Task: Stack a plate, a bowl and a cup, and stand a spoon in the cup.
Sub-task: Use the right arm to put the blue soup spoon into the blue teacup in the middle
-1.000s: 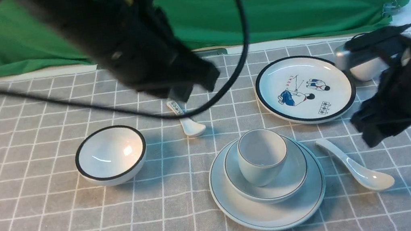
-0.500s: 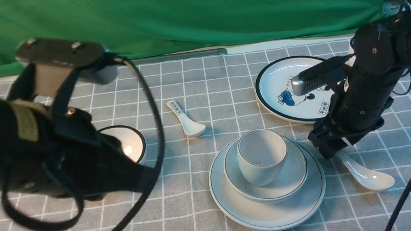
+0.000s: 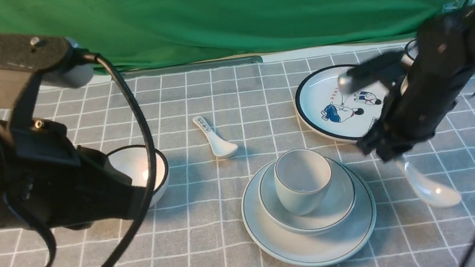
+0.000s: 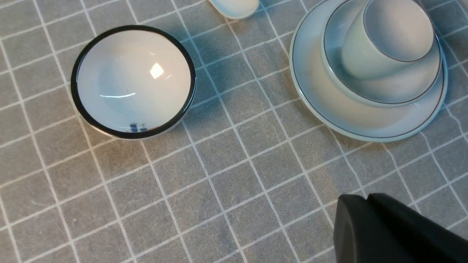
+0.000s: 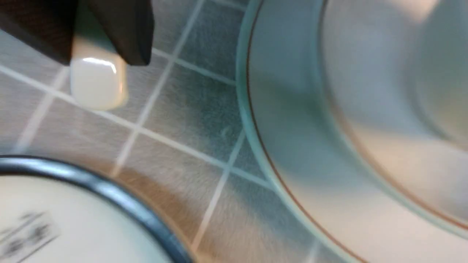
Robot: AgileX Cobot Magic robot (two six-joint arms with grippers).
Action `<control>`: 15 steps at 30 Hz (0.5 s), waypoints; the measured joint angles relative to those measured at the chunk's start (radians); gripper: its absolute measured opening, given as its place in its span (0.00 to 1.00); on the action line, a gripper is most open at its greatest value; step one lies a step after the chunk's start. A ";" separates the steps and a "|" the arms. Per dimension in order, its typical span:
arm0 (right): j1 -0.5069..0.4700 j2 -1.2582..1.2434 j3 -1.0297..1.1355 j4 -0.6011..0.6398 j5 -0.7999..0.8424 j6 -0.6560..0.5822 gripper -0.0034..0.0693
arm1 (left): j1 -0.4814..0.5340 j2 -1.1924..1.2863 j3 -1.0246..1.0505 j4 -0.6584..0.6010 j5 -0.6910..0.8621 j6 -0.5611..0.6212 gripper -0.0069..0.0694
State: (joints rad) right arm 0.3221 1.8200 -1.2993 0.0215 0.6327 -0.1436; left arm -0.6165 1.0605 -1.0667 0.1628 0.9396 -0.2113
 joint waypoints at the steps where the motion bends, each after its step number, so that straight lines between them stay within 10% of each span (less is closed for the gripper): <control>1: 0.001 -0.036 0.005 0.003 -0.006 0.001 0.30 | 0.000 0.000 0.000 0.000 -0.001 0.000 0.10; 5: 0.047 -0.210 0.064 0.013 -0.144 0.002 0.30 | 0.000 0.000 0.000 0.005 -0.014 -0.001 0.10; 15: 0.281 -0.424 0.536 0.028 -1.208 0.154 0.30 | 0.000 0.000 0.001 0.034 -0.042 -0.001 0.10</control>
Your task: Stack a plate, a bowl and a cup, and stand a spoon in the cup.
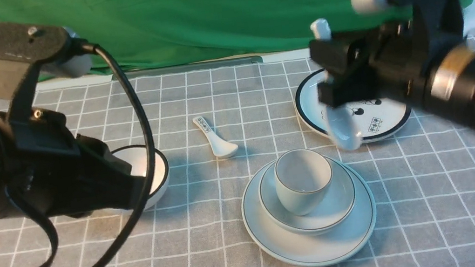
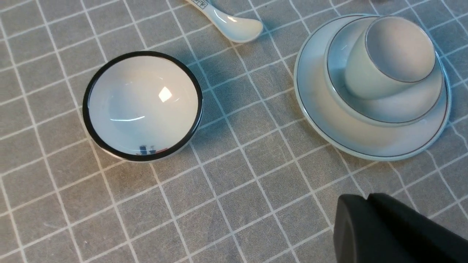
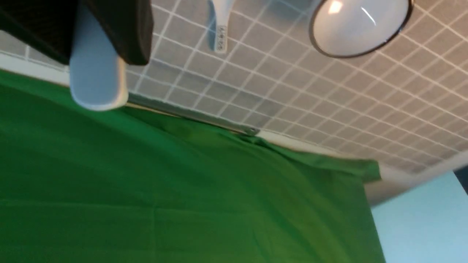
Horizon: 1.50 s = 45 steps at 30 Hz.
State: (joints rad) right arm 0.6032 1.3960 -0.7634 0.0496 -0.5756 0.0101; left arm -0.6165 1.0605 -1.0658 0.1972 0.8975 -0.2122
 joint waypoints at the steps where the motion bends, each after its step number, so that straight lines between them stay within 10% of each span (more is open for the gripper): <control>1: 0.011 0.022 0.028 0.000 -0.071 0.003 0.30 | 0.000 0.000 0.000 0.004 -0.005 0.000 0.10; 11: 0.041 0.226 0.059 -0.004 -0.347 0.020 0.30 | 0.000 0.000 0.000 0.013 -0.044 0.000 0.10; 32: 0.043 0.350 0.059 -0.005 -0.363 0.020 0.41 | 0.000 0.000 0.000 0.015 -0.046 0.000 0.10; 45: 0.038 -0.166 0.060 0.059 0.316 -0.210 0.41 | 0.000 -0.029 0.000 0.040 -0.048 -0.012 0.10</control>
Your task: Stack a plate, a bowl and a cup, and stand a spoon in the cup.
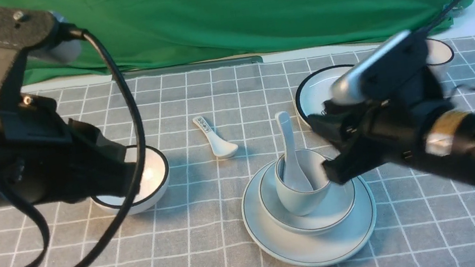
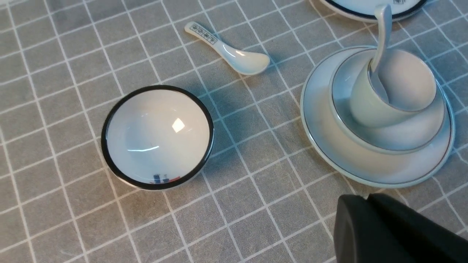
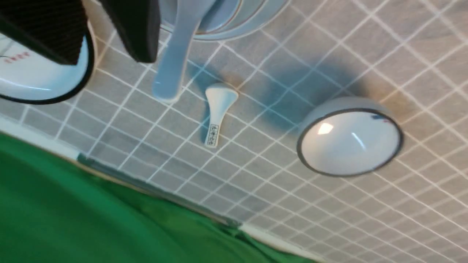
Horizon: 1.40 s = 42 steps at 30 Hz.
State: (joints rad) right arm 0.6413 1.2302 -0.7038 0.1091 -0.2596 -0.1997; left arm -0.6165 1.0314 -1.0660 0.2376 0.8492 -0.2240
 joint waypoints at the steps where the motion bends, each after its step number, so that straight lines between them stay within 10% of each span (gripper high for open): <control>1: 0.000 -0.061 0.000 0.002 0.055 -0.002 0.39 | 0.000 -0.006 0.000 0.000 0.000 -0.008 0.10; 10: -0.059 -0.574 0.013 -0.011 0.403 0.052 0.08 | 0.000 -0.138 0.035 0.004 -0.022 -0.043 0.10; 20: -0.215 -1.063 0.157 -0.148 0.578 0.230 0.08 | 0.000 -0.586 0.440 0.062 -0.291 -0.107 0.10; 42: -0.220 -1.107 0.170 -0.150 0.567 0.243 0.16 | 0.000 -0.823 0.723 0.062 -0.657 -0.149 0.10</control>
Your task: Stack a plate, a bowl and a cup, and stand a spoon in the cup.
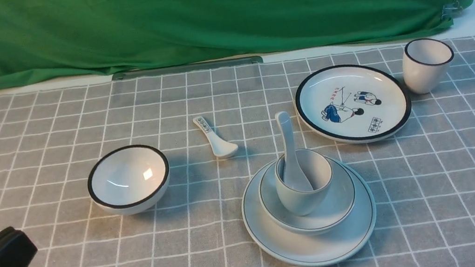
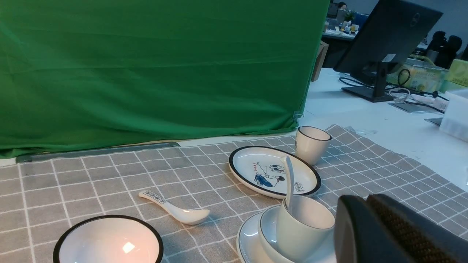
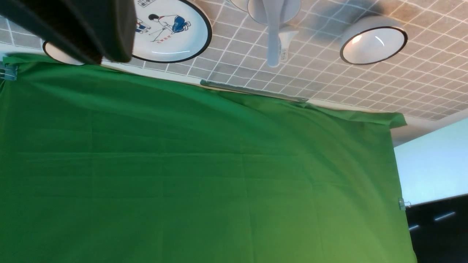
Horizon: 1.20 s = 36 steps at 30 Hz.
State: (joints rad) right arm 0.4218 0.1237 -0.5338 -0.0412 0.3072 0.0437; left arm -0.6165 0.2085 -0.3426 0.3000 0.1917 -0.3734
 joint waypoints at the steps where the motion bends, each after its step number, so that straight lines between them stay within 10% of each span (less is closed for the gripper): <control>1: 0.000 0.000 0.000 0.000 0.000 0.000 0.16 | 0.000 0.000 0.000 0.000 0.000 0.000 0.10; 12: 0.000 0.000 0.000 0.000 0.000 0.000 0.20 | 0.012 -0.011 0.000 -0.026 0.033 0.025 0.10; 22: 0.000 0.000 0.000 0.000 0.000 0.000 0.22 | 0.401 -0.202 0.218 -0.342 -0.007 0.449 0.11; 36: 0.000 -0.002 0.000 -0.001 0.000 0.001 0.26 | 0.653 -0.207 0.349 -0.389 0.037 0.498 0.11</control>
State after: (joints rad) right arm 0.4218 0.1217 -0.5338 -0.0420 0.3073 0.0448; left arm 0.0369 0.0011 0.0062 -0.0888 0.2291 0.1245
